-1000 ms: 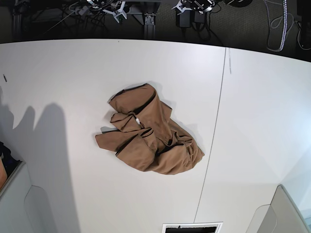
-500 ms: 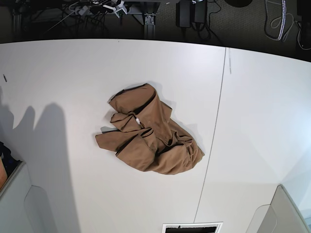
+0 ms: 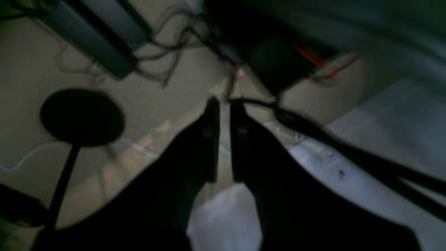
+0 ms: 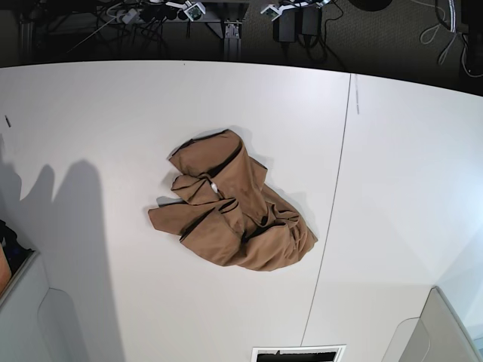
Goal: Layout the t-shirt on the table in an organized manner, then fold the t-shirt properly
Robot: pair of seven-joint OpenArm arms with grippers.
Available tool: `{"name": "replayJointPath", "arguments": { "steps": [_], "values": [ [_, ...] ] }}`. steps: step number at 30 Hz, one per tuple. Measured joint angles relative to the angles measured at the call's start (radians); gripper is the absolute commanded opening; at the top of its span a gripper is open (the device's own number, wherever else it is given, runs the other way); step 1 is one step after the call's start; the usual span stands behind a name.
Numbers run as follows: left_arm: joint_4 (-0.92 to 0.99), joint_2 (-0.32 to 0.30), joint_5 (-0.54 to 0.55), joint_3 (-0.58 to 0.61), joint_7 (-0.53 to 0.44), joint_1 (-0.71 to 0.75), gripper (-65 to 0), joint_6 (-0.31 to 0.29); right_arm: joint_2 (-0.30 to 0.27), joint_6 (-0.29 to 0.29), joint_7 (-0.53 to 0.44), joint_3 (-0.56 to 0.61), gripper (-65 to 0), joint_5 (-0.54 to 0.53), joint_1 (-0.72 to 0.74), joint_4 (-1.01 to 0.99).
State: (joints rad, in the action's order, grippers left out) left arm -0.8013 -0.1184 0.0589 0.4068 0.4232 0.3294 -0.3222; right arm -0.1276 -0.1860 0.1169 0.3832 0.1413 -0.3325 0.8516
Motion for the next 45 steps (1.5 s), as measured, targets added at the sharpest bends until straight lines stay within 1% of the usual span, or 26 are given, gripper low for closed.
{"name": "replayJointPath", "arguments": {
  "steps": [3,6,8,10,12,15,18,21,23,25,26,29,30,32,34,36,38,41,42,44,45],
  "values": [
    [-0.125,-0.037,0.001,-0.077,0.016,0.059,-58.4,0.002,-0.044,0.003,0.010,0.000,-65.0,-0.001,-0.065,0.162],
    [-0.266,-0.072,0.000,-0.142,0.026,0.129,-52.5,-0.003,-0.098,0.002,0.017,0.000,-65.0,-0.002,-0.134,0.328],
    [-0.370,-0.097,0.007,-0.180,0.035,0.172,-49.6,-0.042,-0.139,0.003,0.041,0.000,-65.0,-0.001,-0.173,0.439],
    [-0.484,-0.119,0.008,-0.218,0.050,0.215,-49.6,-0.087,-0.180,0.004,0.061,0.000,-65.0,-0.003,-0.212,0.557],
    [-0.603,-0.145,0.019,-0.259,0.079,0.258,-49.6,-0.116,-0.220,0.001,0.093,0.001,-65.0,-0.002,-0.249,0.676],
    [-0.778,-0.193,0.109,-0.313,0.167,0.308,-49.6,-0.134,-0.275,0.000,0.094,0.002,-65.0,-0.005,-0.286,0.845],
    [-0.930,-0.251,0.182,-0.356,0.250,0.345,-49.6,-0.134,-0.313,-0.001,0.097,0.001,-65.0,-0.007,-0.283,0.982],
    [-1.046,-0.299,0.216,-0.393,0.262,0.373,-49.6,-0.135,-0.327,0.015,0.097,0.002,-65.0,-0.020,-0.240,1.073],
    [-1.093,-0.325,0.232,-0.413,0.264,0.384,-49.6,-0.135,-0.327,0.034,0.098,0.003,-65.0,-0.078,-0.187,1.099],
    [-1.117,-0.342,0.249,-0.425,0.264,0.382,-49.6,-0.135,-0.325,0.040,0.102,0.004,-65.0,-0.143,-0.109,1.095],
    [-1.125,-0.347,0.250,-0.428,0.256,0.380,-49.6,-0.135,-0.321,0.044,0.105,0.004,-65.0,-0.157,-0.068,1.090],
    [-1.135,-0.344,0.255,-0.431,0.238,0.352,-49.2,-0.135,-0.282,0.045,0.102,0.003,-65.0,-0.190,0.056,1.059],
    [-1.135,-0.342,0.266,-0.430,0.239,0.335,-47.2,-0.135,-0.262,0.045,0.115,0.003,-65.0,-0.210,0.092,1.044],
    [-1.133,-0.345,0.276,-0.426,0.289,0.294,-41.2,-0.159,-0.214,0.045,0.156,0.003,-65.0,-0.238,0.155,1.001],
    [-1.126,-0.344,0.286,-0.421,0.321,0.264,-35.5,-0.179,-0.154,0.044,0.177,0.003,-65.0,-0.237,0.217,0.940],
    [-1.120,-0.344,0.313,-0.417,0.395,0.219,-34.7,-0.199,-0.092,0.044,0.174,0.003,-64.4,-0.228,0.273,0.862],
    [-1.113,-0.351,0.355,-0.407,0.451,0.182,-34.7,-0.207,-0.033,0.045,0.178,0.003,-58.7,-0.204,0.324,0.777],
    [-1.109,-0.361,0.389,-0.361,0.522,0.118,-34.7,-0.238,0.035,0.047,0.177,0.003,-45.6,-0.168,0.389,0.675],
    [-1.106,-0.362,0.398,-0.332,0.523,0.095,-34.7,-0.253,0.055,0.047,0.177,0.003,-41.7,-0.160,0.409,0.646],
    [-1.090,-0.361,0.432,-0.272,0.559,0.041,-34.7,-0.270,0.088,0.048,0.179,0.003,-37.3,-0.149,0.449,0.595],
    [-1.076,-0.360,0.453,-0.240,0.580,0.006,-34.7,-0.290,0.100,0.049,0.178,0.003,-37.0,-0.142,0.465,0.581]
  ]
}}
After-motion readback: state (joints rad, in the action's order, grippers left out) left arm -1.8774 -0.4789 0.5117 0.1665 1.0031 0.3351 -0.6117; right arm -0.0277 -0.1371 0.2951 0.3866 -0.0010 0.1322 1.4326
